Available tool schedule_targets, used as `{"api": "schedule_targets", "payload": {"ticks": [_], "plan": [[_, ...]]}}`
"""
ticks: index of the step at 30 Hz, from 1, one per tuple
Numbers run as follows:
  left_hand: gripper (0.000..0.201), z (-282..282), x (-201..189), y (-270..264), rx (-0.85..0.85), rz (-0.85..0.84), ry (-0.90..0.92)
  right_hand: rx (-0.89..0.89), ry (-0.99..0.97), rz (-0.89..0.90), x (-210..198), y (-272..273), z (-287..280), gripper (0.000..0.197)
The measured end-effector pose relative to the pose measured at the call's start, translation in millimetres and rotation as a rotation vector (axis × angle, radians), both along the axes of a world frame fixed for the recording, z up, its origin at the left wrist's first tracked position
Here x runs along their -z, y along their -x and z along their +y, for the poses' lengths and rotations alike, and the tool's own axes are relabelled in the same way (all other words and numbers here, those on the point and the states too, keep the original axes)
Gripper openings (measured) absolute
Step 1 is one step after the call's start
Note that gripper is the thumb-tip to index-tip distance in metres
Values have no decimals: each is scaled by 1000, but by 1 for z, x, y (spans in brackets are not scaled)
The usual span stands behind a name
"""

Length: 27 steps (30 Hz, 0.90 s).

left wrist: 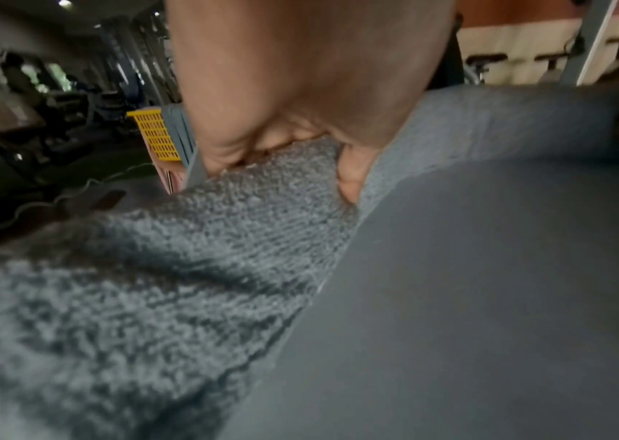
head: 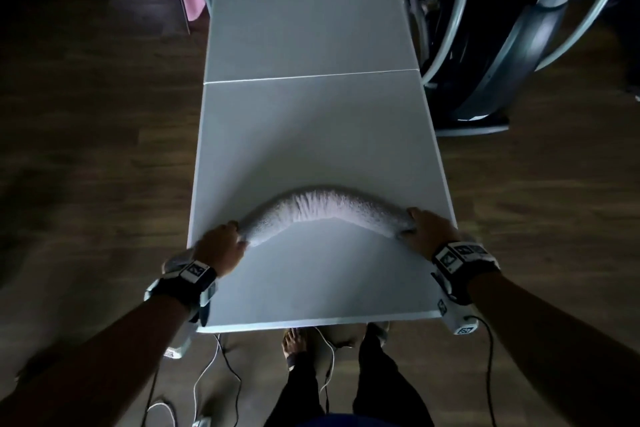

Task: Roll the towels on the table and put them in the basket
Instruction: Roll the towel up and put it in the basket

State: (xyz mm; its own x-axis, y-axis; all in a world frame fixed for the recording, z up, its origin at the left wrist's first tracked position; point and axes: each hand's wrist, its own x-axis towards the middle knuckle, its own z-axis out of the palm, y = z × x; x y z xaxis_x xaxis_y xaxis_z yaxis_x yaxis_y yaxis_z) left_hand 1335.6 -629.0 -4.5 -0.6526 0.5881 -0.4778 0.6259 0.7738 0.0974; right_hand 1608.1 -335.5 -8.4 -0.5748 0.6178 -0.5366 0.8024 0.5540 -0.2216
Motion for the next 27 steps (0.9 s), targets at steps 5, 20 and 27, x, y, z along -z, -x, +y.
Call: {"api": "schedule_targets", "payload": {"ticks": [5, 20, 27], "plan": [[49, 21, -4, -72, -253, -204, -80, 147, 117, 19, -7, 8, -59, 55], [45, 38, -3, -160, -515, -578, -281, 384, 315, 117, -14, 24, -142, 70], [78, 9, 3, -181, 37, -645, -122, 243, 157, -38, -12, 58, -156, 136]]}}
